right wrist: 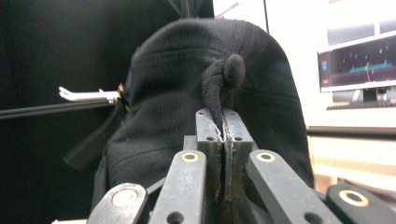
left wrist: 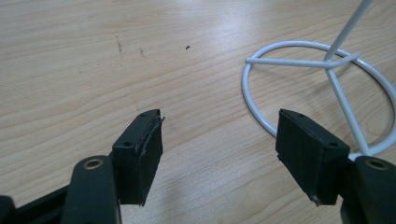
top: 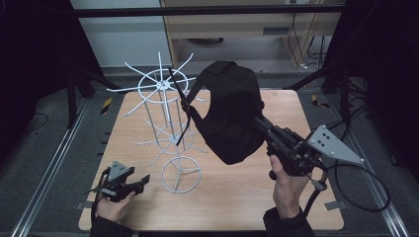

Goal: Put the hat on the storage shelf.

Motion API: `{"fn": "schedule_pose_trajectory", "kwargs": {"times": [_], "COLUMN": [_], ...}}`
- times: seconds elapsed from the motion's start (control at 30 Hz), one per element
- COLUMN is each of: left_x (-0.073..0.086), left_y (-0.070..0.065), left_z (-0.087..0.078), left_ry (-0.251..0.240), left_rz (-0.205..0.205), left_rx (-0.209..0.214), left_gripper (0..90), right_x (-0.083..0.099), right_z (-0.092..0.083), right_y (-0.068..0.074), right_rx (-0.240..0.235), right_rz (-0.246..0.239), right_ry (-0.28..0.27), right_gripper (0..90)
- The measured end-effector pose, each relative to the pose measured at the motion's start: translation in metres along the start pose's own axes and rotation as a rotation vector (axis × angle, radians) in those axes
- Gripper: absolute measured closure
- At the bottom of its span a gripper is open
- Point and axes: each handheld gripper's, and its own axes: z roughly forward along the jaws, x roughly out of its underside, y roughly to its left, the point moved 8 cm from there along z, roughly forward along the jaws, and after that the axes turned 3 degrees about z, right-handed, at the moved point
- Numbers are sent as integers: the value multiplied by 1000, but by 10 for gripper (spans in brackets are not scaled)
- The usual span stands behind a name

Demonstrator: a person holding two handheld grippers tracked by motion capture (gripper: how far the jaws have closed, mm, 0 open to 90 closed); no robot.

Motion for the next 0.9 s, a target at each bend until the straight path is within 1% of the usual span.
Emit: {"fn": "schedule_pose_trajectory", "kwargs": {"times": [0.13,0.3,0.33,0.5,0.63,0.77,0.9], "left_x": [0,0,0,0,0,0,1], "left_y": [0,0,0,0,0,-1,-1], "left_z": [0,0,0,1,1,1,1], "left_ry": [0,3,3,2,3,3,5], "left_rz": [1,3,4,5,5,7,5], "left_rx": [0,0,0,0,1,1,0], "left_gripper": [313,313,312,312,312,312,311], "right_x": [16,39,42,62,68,67,63], "right_z": [3,10,11,18,23,25,22], "right_y": [-4,-8,-8,-8,-8,-9,-13], "right_rx": [6,23,25,18,23,36,52], "right_rz": [17,24,25,37,37,32,23], "right_ry": [36,123,131,186,192,185,171], "right_gripper": [872,838,838,814,776,713,657]}}
